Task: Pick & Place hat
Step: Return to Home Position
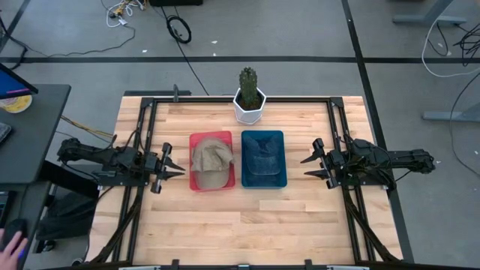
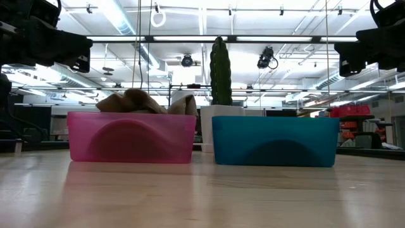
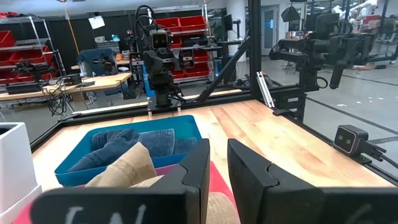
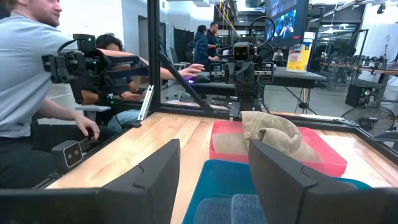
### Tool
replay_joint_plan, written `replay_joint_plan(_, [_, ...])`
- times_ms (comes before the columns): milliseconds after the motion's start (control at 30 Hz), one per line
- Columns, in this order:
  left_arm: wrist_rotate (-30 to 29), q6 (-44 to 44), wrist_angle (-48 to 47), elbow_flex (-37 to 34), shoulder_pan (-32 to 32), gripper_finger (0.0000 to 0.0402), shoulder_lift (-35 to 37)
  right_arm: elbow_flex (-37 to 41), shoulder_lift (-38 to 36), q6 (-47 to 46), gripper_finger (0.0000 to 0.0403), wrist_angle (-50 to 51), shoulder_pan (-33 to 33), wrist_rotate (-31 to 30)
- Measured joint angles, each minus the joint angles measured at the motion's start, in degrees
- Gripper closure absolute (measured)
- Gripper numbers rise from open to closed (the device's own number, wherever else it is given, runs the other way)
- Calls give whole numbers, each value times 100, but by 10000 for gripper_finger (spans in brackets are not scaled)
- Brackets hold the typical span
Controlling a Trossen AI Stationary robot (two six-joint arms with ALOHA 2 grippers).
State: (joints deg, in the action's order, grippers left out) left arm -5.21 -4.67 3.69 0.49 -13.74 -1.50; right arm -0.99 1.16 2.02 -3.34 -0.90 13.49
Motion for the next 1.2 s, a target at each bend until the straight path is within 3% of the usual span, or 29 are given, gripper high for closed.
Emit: replay_joint_plan(1200, [-3,0,0,0,-267,342,0,0,1,1,209,1,-1,-1])
